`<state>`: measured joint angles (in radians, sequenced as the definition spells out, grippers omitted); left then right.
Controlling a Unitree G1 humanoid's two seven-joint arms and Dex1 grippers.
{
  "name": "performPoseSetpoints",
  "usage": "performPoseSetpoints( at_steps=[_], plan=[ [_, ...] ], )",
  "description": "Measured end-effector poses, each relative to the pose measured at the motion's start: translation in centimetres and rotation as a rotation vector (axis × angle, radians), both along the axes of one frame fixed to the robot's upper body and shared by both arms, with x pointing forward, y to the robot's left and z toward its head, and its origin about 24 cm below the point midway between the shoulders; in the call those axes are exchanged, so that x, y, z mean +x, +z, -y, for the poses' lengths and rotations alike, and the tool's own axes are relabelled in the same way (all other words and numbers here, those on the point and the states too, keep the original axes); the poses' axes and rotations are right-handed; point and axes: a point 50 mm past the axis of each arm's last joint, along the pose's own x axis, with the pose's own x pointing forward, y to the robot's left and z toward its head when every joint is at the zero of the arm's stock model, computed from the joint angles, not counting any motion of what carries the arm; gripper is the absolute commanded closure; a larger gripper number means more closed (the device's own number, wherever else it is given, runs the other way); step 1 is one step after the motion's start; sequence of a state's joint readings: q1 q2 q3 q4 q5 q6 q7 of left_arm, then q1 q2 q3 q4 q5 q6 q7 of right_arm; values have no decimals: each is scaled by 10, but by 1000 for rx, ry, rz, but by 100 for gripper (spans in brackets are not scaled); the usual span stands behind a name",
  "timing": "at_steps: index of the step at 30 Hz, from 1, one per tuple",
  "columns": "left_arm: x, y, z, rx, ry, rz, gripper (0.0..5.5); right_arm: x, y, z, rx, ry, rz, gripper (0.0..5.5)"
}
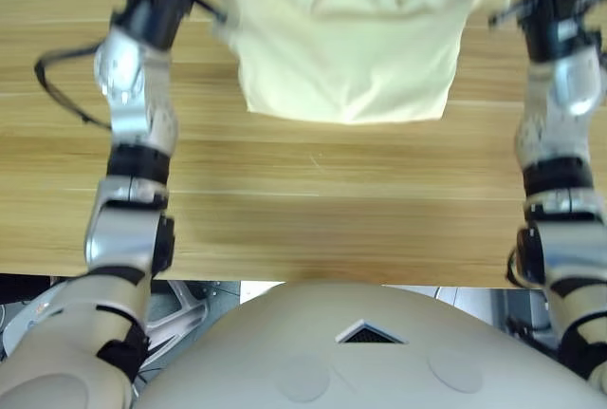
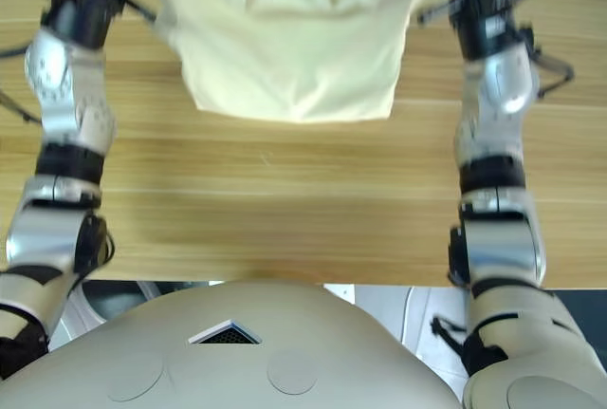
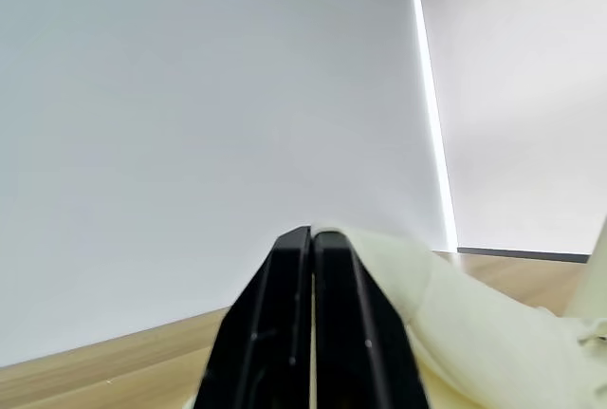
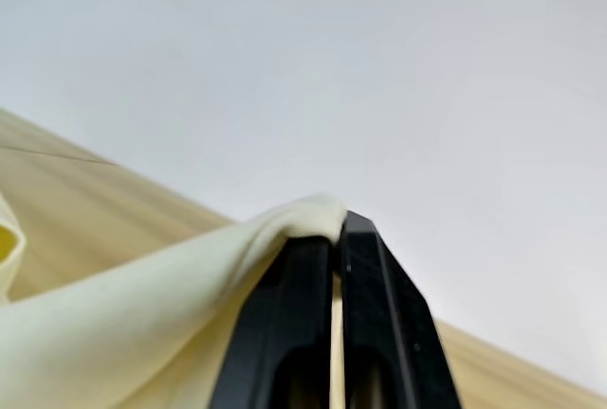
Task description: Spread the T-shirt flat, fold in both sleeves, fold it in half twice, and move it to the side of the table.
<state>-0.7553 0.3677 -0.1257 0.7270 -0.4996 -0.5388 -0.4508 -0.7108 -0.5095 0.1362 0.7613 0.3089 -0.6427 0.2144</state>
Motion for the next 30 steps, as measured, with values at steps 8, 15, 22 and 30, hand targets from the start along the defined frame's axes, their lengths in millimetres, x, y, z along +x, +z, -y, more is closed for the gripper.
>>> performPoseSetpoints(
  at_steps=[8, 15, 22, 30],
  plan=[
    [39, -3, 19, 108, 28, -236, 550, 36, 7, 14, 54, -263, -130, 550],
    [-134, -183, -55, 371, -204, -493, 550, -147, -171, 28, -111, 228, -568, 550],
    [-221, -182, -67, 400, -331, -540, 550, -228, -175, 44, -259, 476, -718, 550],
    [-242, -161, -62, 245, -404, -515, 550, -246, -152, 97, -156, 287, -687, 550]
  ],
)
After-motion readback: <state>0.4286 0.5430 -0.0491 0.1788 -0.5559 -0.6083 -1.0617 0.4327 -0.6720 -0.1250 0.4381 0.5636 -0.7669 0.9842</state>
